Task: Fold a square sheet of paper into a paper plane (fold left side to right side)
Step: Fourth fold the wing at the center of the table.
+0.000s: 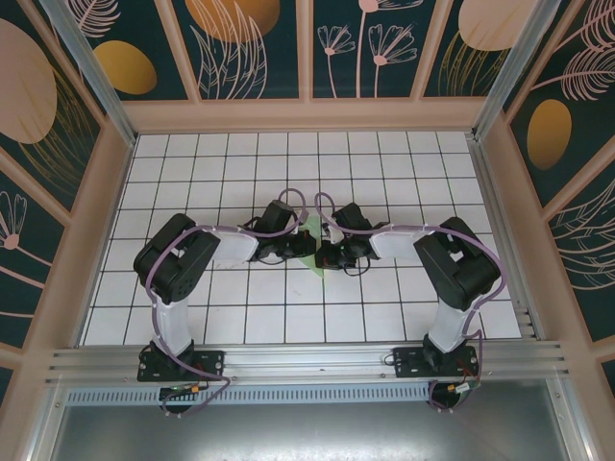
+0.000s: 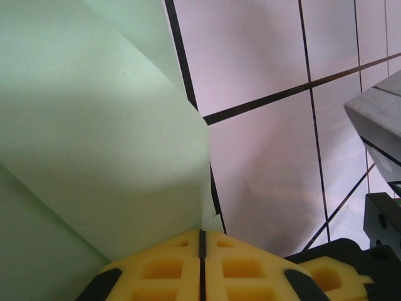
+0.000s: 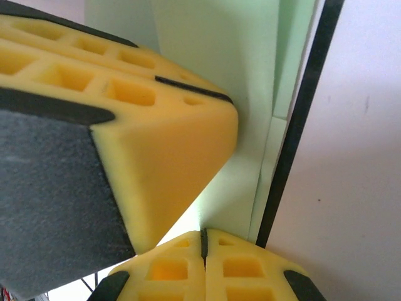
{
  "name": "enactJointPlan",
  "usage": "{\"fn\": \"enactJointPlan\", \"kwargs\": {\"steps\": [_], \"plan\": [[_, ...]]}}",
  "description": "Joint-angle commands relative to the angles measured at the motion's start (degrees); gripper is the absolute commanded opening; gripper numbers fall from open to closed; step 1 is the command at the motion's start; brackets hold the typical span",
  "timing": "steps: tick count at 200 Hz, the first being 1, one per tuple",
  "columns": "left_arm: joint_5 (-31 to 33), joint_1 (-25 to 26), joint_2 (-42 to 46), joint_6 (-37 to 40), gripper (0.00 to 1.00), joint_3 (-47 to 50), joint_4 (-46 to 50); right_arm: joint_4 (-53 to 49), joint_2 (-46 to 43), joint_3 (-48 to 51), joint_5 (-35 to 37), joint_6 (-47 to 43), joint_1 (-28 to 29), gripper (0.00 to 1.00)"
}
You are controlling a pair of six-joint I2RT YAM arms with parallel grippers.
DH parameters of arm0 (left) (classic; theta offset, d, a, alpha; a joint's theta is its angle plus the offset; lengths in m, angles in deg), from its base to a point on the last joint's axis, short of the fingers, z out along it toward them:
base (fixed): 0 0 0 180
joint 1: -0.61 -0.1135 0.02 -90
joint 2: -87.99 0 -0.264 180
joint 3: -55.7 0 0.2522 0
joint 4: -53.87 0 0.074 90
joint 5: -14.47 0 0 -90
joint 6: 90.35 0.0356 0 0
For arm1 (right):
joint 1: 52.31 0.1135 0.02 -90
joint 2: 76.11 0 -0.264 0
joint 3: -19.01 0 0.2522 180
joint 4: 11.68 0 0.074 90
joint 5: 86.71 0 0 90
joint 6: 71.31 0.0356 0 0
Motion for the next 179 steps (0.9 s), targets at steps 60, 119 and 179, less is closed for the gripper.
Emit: {"fn": "enactJointPlan", "kwargs": {"steps": [60,119,179], "plan": [[5.14,-1.49,-3.14,2.71,0.08,-4.85,4.33,-11.23,1.71,3.04,8.34,-2.21,0.04,0.0],[5.35,-4.31,-3.71,4.32,0.08,-6.93,4.9,-11.61,1.26,3.71,8.52,-2.39,0.11,0.0],[5.41,-7.45,-5.7,7.12,0.09,-10.67,6.25,-12.11,0.86,3.99,8.52,-2.48,0.11,0.0]]}}
